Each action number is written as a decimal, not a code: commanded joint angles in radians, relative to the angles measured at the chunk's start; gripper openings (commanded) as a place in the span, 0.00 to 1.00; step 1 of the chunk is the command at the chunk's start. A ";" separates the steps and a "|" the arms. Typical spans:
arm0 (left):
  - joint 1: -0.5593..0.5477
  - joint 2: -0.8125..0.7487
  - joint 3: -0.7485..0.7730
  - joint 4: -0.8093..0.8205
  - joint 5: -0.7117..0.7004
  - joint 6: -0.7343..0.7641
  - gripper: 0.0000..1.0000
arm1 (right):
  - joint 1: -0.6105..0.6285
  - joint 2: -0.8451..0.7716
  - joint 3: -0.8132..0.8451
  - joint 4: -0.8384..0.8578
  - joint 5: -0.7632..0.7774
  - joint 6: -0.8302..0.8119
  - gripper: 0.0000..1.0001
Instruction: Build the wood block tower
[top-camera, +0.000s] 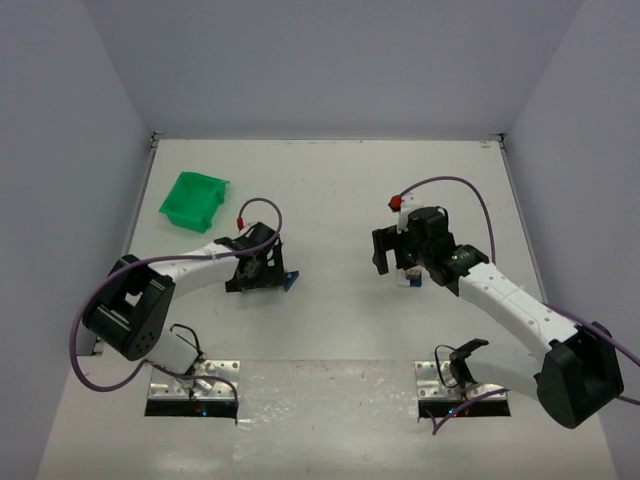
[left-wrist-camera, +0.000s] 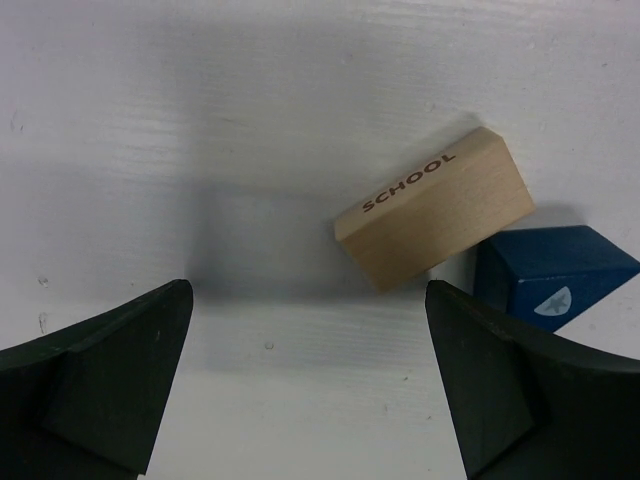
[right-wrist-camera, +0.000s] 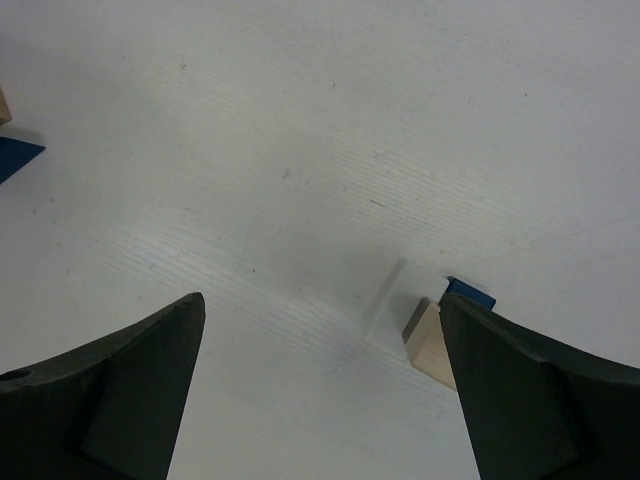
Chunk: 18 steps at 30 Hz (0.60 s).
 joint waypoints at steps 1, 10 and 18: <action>-0.021 0.052 0.078 0.036 -0.037 0.063 1.00 | 0.002 0.026 0.023 0.031 0.011 -0.021 0.99; -0.028 0.214 0.126 0.082 -0.061 0.155 0.97 | 0.002 0.040 0.026 0.026 0.001 -0.025 0.99; -0.048 0.193 0.123 0.134 -0.028 0.178 0.48 | 0.002 0.051 0.034 0.022 0.005 -0.021 0.99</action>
